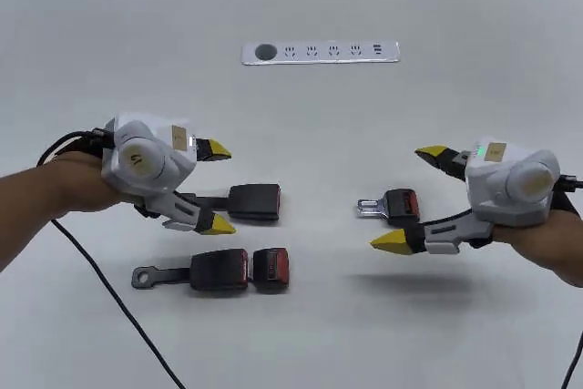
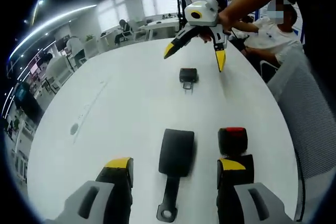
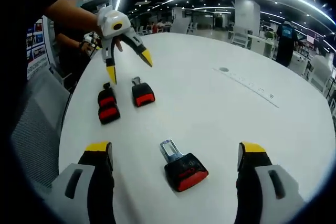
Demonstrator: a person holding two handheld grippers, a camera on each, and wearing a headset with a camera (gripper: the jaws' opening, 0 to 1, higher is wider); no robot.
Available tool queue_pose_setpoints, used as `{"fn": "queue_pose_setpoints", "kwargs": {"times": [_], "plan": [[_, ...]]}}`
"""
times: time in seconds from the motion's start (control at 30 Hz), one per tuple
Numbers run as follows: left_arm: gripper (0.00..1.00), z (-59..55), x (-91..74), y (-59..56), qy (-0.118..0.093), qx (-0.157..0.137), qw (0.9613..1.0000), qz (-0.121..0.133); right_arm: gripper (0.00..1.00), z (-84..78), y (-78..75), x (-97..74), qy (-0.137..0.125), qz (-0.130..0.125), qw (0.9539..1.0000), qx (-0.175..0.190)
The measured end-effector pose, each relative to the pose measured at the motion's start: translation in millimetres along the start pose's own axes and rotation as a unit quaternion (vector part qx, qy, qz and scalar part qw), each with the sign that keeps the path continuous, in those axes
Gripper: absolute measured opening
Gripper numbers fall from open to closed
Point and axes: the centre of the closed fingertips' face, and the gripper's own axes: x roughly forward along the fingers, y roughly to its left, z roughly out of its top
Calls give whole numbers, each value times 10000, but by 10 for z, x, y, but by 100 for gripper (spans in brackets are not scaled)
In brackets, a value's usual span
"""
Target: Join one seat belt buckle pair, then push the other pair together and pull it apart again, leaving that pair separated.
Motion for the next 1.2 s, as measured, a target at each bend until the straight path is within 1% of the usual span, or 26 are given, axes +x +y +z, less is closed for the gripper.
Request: {"fn": "queue_pose_setpoints", "kwargs": {"times": [0.1,0.17,0.23,0.27,0.33,0.4,0.47,0.53,0.57,0.63,0.67,0.7,0.73,0.8,0.83,0.87,0.93,0.97,1.0,1.03,1.07,1.1,1.13,1.17,1.2], "plan": [[67,-12,81,13,-17,-36,10000,-58,100,-89,-52,21,81,50,10000,-4],[67,-5,120,5,-13,-16,10000,-94,98,-127,-58,27,145,98,9998,17],[66,-33,174,12,46,-21,9999,-141,97,-164,-32,28,229,176,9996,40],[66,-34,193,10,42,-21,9998,-169,96,-235,-59,50,309,214,9993,74],[66,-36,233,8,46,-49,9998,-208,90,-283,-70,70,373,273,9989,67],[66,-47,275,-7,43,-62,9995,-291,90,-301,-62,69,419,304,9987,-15],[65,-82,321,-31,80,-84,9992,-383,90,-330,-69,72,449,374,9983,40],[64,-155,374,-14,140,-65,9991,-383,86,-370,-79,76,512,426,9978,-27],[63,-166,376,-15,146,-72,9990,-407,84,-377,-80,75,541,457,9975,-5],[62,-164,369,-37,155,-26,9986,-496,84,-374,-76,74,566,499,9971,-4],[61,-199,384,-53,225,52,9982,-551,84,-376,-71,72,584,526,9969,-20],[59,-222,396,-53,262,92,9981,-550,83,-383,-64,73,596,567,9966,-25],[58,-231,412,-52,277,76,9981,-553,82,-401,-71,83,617,596,9963,-38],[57,-218,420,-68,234,-21,9979,-602,81,-451,-74,92,706,638,9954,-104],[57,-212,424,-73,226,-32,9979,-611,78,-461,-70,91,727,675,9950,-72],[57,-217,435,-74,241,-18,9978,-611,75,-466,-75,94,736,673,9950,-81],[57,-241,454,-71,271,-16,9976,-630,75,-478,-87,107,749,677,9948,-117],[56,-251,461,-69,263,-36,9977,-629,76,-482,-90,114,753,683,9948,-103],[56,-231,467,-62,193,-24,9978,-638,76,-479,-91,114,767,682,9947,-107],[54,-256,466,-36,192,-44,9979,-614,75,-487,-90,115,782,689,9945,-120],[53,-260,463,-31,189,-67,9979,-616,74,-472,-103,121,733,680,9948,-201],[53,-252,463,-37,178,-73,9979,-618,72,-476,-101,113,753,690,9946,-205],[53,-257,460,-41,168,-68,9978,-635,71,-478,-100,109,781,702,9940,-311],[53,-267,454,-47,178,-13,9977,-660,69,-478,-96,107,783,711,9938,-346],[53,-268,450,-52,177,-18,9976,-673,69,-483,-93,105,780,721,9938,-327]]}}
